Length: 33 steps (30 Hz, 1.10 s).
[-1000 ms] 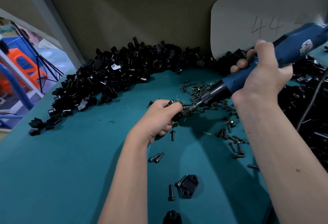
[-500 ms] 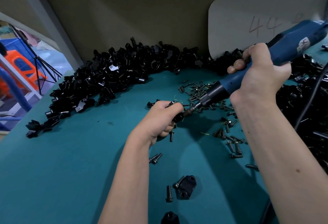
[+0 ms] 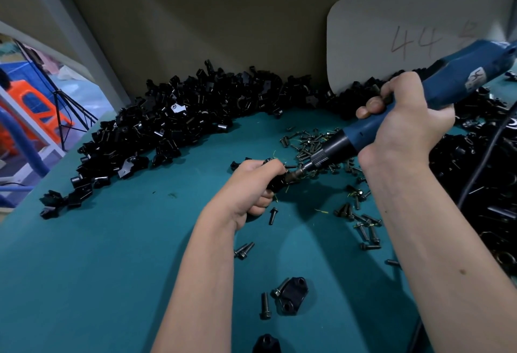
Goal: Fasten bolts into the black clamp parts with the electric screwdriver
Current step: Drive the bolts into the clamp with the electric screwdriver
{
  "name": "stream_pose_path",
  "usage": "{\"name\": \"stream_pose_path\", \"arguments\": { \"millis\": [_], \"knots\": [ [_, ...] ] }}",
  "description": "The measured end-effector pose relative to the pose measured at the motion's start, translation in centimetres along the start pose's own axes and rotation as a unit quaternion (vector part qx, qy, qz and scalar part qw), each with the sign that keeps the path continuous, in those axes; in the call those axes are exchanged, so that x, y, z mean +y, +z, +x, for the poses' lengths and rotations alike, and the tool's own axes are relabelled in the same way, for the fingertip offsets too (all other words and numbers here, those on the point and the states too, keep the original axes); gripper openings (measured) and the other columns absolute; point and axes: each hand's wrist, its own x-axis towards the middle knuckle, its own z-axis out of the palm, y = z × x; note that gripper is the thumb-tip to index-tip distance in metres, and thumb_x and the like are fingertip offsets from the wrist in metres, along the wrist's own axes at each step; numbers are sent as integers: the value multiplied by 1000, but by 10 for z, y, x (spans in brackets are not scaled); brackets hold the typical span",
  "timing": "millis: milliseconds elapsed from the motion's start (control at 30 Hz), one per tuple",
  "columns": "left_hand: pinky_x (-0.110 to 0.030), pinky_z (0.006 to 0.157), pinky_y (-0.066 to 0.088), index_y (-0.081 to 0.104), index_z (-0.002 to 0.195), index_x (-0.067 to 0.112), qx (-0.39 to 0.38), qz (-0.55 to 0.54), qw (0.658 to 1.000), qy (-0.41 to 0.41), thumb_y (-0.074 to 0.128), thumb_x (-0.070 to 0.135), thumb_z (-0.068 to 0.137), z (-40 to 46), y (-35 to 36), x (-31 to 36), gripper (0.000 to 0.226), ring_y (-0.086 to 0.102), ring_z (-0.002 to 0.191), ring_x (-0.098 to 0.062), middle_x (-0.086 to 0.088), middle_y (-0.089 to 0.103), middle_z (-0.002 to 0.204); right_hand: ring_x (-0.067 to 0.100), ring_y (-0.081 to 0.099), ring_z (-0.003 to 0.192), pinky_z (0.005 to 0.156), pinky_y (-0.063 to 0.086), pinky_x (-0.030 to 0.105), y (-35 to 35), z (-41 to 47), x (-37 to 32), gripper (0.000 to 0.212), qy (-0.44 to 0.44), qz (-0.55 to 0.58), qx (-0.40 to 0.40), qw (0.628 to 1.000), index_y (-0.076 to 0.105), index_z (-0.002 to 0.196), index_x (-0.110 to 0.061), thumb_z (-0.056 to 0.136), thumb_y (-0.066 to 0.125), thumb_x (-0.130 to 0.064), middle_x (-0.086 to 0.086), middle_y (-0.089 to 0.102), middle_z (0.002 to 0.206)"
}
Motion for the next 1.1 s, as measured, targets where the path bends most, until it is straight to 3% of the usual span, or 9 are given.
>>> {"name": "stream_pose_path", "arguments": {
  "millis": [133,367,533,733,867,967,1033,1100],
  "knots": [
    [-15,39,15,39,63,26,-3,5,1000,0,60,35,77,-1,-1,1,27,16,42,-10,8,25,52,16,44,47,50,40,29,-2,0,1,28,10,4,7,1000,41,94,-11,79,56,7,3,51,62],
    [-16,40,15,37,63,27,-4,34,999,-6,60,34,76,-2,1,3,27,17,45,-12,7,26,53,18,43,47,50,40,29,-3,0,4,30,7,-6,7,1000,40,93,-12,76,56,6,4,49,63],
    [-15,38,16,39,60,27,-8,23,1000,-15,58,28,91,0,-2,2,36,18,43,-10,7,27,53,17,43,46,50,40,29,-4,-1,4,29,9,-4,5,1000,40,91,-12,76,57,6,3,49,62],
    [-17,39,15,40,68,25,15,12,1000,11,60,34,80,-1,2,0,25,18,44,-11,7,27,54,19,43,47,51,41,31,-1,-2,1,32,-10,-9,3,1000,40,97,-12,76,58,5,5,49,63],
    [-17,39,12,40,65,26,-20,-28,999,20,59,34,81,-5,-1,0,26,15,44,-10,4,23,56,14,43,49,50,39,29,-3,1,-6,22,40,15,-9,999,44,95,-11,86,60,1,2,52,65],
    [-14,38,15,37,69,21,-79,-129,987,52,55,32,85,-7,-5,0,27,17,40,-8,0,23,60,9,44,50,48,40,24,-7,10,-14,15,120,94,-32,988,49,90,-12,95,63,-12,-2,53,67],
    [-14,38,16,39,70,20,-58,-130,987,74,56,32,87,-6,-6,1,27,19,39,-8,0,28,58,9,44,50,48,40,23,-7,13,-18,15,140,124,-25,982,50,92,-12,96,65,-15,-2,54,69],
    [-18,39,20,42,72,18,24,-46,993,105,62,32,91,-3,-2,-2,31,24,42,-11,2,35,58,11,45,51,48,40,25,-9,15,-19,21,114,96,1,989,47,105,-10,95,65,-14,0,54,71]
  ]
}}
